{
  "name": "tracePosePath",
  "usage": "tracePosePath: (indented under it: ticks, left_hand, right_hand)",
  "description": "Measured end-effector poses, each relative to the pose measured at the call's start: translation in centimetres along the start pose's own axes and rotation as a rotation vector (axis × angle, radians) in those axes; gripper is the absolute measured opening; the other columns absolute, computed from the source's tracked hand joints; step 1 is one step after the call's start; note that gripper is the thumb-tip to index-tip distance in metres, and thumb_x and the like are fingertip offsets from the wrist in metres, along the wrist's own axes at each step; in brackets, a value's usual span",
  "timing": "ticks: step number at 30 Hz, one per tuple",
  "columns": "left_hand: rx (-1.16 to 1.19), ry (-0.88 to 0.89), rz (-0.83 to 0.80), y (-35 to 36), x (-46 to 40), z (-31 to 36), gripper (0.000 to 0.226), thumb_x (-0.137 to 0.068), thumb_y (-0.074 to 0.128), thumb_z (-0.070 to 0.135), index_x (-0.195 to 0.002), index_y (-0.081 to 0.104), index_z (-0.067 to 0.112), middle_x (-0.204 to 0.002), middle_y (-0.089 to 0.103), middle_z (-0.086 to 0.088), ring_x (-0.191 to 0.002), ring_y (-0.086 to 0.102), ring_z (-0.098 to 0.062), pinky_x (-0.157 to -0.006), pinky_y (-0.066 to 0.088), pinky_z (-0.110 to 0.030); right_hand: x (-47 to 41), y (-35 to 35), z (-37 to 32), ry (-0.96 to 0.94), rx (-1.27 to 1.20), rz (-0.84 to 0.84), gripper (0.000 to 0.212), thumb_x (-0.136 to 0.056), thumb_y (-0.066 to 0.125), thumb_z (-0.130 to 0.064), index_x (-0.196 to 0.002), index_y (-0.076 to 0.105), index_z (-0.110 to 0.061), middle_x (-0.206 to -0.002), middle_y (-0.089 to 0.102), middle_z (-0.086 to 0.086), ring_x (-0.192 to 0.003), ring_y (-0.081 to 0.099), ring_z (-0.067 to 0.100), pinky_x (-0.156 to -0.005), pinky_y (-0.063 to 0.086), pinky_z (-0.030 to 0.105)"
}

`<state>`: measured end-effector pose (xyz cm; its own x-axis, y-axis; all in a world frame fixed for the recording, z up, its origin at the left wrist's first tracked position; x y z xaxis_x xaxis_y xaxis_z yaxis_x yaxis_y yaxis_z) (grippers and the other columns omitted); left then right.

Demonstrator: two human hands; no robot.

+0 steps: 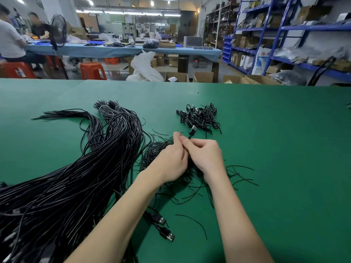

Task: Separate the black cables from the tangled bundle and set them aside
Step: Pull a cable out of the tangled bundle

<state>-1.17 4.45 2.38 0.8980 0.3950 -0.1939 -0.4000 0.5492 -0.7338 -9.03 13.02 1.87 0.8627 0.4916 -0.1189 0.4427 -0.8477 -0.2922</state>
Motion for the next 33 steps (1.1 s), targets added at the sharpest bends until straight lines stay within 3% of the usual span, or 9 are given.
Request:
tracePosePath:
  ticks: [5, 7, 10, 12, 14, 20, 22, 28, 33]
  left_hand:
    - [0.071, -0.035, 0.031, 0.1, -0.1, -0.1, 0.019, -0.099, 0.038, 0.018, -0.113, 0.025, 0.018, -0.088, 0.066, -0.005, -0.081, 0.066, -0.021, -0.068, 0.048, -0.035]
    - [0.118, -0.076, 0.006, 0.0, -0.3, -0.1, 0.021, -0.099, 0.041, 0.019, -0.114, 0.026, 0.016, -0.088, 0.065, -0.003, -0.077, 0.063, -0.014, -0.061, 0.044, -0.022]
    - [0.294, -0.187, -0.093, -0.3, -0.3, -0.2, 0.020, -0.100, 0.041, 0.017, -0.116, 0.029, 0.014, -0.081, 0.061, 0.003, -0.063, 0.054, -0.007, -0.055, 0.042, -0.022]
    - [0.459, -0.258, -0.146, -0.6, -0.2, -0.1, 0.003, -0.104, 0.038, 0.015, -0.107, 0.037, 0.015, -0.073, 0.060, 0.008, -0.057, 0.046, -0.005, -0.052, 0.040, -0.018]
    - [0.568, -0.267, -0.207, -0.9, -0.1, 0.3, 0.020, -0.108, 0.033, 0.015, -0.092, 0.045, 0.016, -0.072, 0.059, 0.007, -0.060, 0.042, -0.007, -0.052, 0.037, -0.017]
    - [0.768, -0.347, -0.359, -1.3, 0.2, 0.4, 0.031, -0.109, 0.029, 0.012, -0.087, 0.051, 0.013, -0.070, 0.047, 0.000, -0.059, 0.043, -0.010, -0.056, 0.037, -0.022]
    - [0.834, -0.390, -0.425, -1.4, 0.3, 0.1, 0.030, -0.110, 0.029, 0.016, -0.087, 0.048, 0.014, -0.067, 0.043, 0.002, -0.054, 0.041, -0.010, -0.052, 0.036, -0.021]
    - [0.839, -0.402, -0.189, -2.0, 0.0, -1.1, 0.032, -0.110, 0.031, 0.016, -0.083, 0.048, 0.016, -0.059, 0.043, 0.006, -0.052, 0.034, -0.010, -0.047, 0.035, -0.020]
    - [0.843, -0.385, -0.060, -1.8, -0.6, -1.9, 0.031, -0.109, 0.030, 0.015, -0.083, 0.046, 0.018, -0.056, 0.042, 0.010, -0.049, 0.034, -0.008, -0.045, 0.035, -0.018]
  right_hand:
    - [0.0, 0.4, 0.2, 0.032, -0.084, -0.037, 0.027, -0.087, 0.077, -0.042, -0.079, 0.080, -0.016, -0.070, 0.076, -0.003, -0.076, 0.070, 0.023, -0.079, 0.058, 0.044]
    - [-0.4, 0.3, 0.3, 0.025, -0.088, -0.007, 0.022, -0.084, 0.081, -0.042, -0.081, 0.081, -0.020, -0.071, 0.077, -0.010, -0.075, 0.071, 0.013, -0.078, 0.058, 0.037]
    - [-0.6, 0.3, 0.7, 0.030, -0.097, 0.044, 0.015, -0.082, 0.083, -0.040, -0.080, 0.082, -0.024, -0.067, 0.075, -0.014, -0.063, 0.064, -0.001, -0.068, 0.054, 0.022]
    - [-0.7, 0.1, 0.9, 0.023, -0.132, 0.086, 0.010, -0.086, 0.080, -0.033, -0.079, 0.081, -0.025, -0.059, 0.072, -0.010, -0.051, 0.058, -0.001, -0.058, 0.049, 0.013]
    - [-0.7, -0.1, 1.0, -0.006, -0.135, 0.093, 0.011, -0.088, 0.078, -0.029, -0.077, 0.079, -0.025, -0.053, 0.069, -0.008, -0.043, 0.055, 0.000, -0.051, 0.043, 0.009]
    - [-1.0, -0.1, 1.5, 0.028, -0.269, -0.053, 0.019, -0.093, 0.074, -0.023, -0.082, 0.077, -0.008, -0.051, 0.061, 0.002, -0.046, 0.056, 0.016, -0.066, 0.047, 0.031]
    - [-1.2, -0.2, 1.6, -0.002, -0.243, -0.063, 0.021, -0.093, 0.073, -0.024, -0.077, 0.077, -0.013, -0.052, 0.063, -0.002, -0.050, 0.055, 0.013, -0.064, 0.046, 0.027]
    - [-1.6, -2.1, 2.0, -0.084, 0.215, -0.072, 0.014, -0.094, 0.067, -0.043, -0.086, 0.076, -0.036, -0.085, 0.074, -0.022, -0.082, 0.065, -0.003, -0.077, 0.049, 0.026]
    - [-0.3, -2.3, 2.4, -0.066, 0.701, -0.204, 0.009, -0.081, 0.079, -0.050, -0.085, 0.073, -0.046, -0.075, 0.066, -0.029, -0.079, 0.058, -0.005, -0.069, 0.040, 0.023]
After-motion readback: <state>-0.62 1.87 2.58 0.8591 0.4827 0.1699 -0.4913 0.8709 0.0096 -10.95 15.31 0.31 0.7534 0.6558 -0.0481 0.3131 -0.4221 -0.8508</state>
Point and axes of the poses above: each hand's wrist, its own x-axis away from the middle knuckle, its own y-axis out of the palm, z = x × y, the point moved 2 cm from there along -x, towards the middle knuckle
